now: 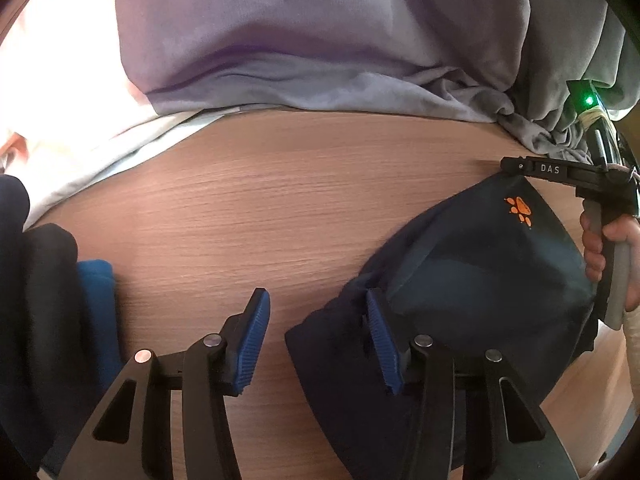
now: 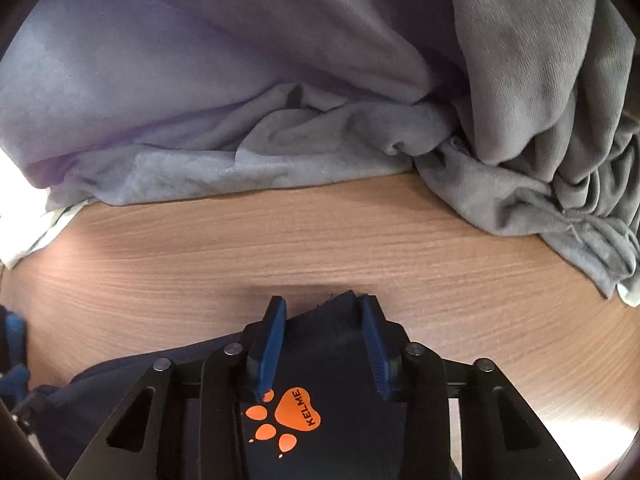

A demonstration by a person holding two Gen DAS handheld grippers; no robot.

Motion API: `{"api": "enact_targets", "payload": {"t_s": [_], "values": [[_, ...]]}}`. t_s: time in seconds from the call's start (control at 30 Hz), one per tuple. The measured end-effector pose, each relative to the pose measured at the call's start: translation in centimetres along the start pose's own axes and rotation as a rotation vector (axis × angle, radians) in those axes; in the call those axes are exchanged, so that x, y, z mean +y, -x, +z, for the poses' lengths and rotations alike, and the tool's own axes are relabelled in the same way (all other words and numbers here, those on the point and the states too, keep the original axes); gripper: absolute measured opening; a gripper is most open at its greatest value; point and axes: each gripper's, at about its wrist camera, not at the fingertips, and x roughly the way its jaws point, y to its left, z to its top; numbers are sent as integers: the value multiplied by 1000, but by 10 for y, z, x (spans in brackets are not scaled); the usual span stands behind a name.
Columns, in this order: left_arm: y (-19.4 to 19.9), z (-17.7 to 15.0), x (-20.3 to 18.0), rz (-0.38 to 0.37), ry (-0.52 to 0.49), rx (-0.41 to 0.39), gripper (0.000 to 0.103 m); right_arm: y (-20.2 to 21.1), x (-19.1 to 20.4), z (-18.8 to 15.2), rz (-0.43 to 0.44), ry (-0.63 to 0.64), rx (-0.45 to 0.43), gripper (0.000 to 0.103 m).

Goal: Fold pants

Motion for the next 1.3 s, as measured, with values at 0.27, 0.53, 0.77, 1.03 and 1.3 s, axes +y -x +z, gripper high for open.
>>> {"api": "enact_targets", "payload": {"t_s": [0.27,0.53,0.77,1.03,1.3], "values": [[-4,-3,1,-15,5,9,35,-5,-3,-2,-8,5,1,20],[0,-2,1,19,37,-28,33,20,-12,-4,-64,-30,-105,11],[-14,-2,3,45,48,-10,35,1,-12,11,-80,-55,-94,10],[25,-1,-5,141,-8,-167,66,26,-12,4,-93,-24,-153,50],[58,4,-31,46,-151,-251,70,116,-30,-36,-113,-52,-332,61]]}}
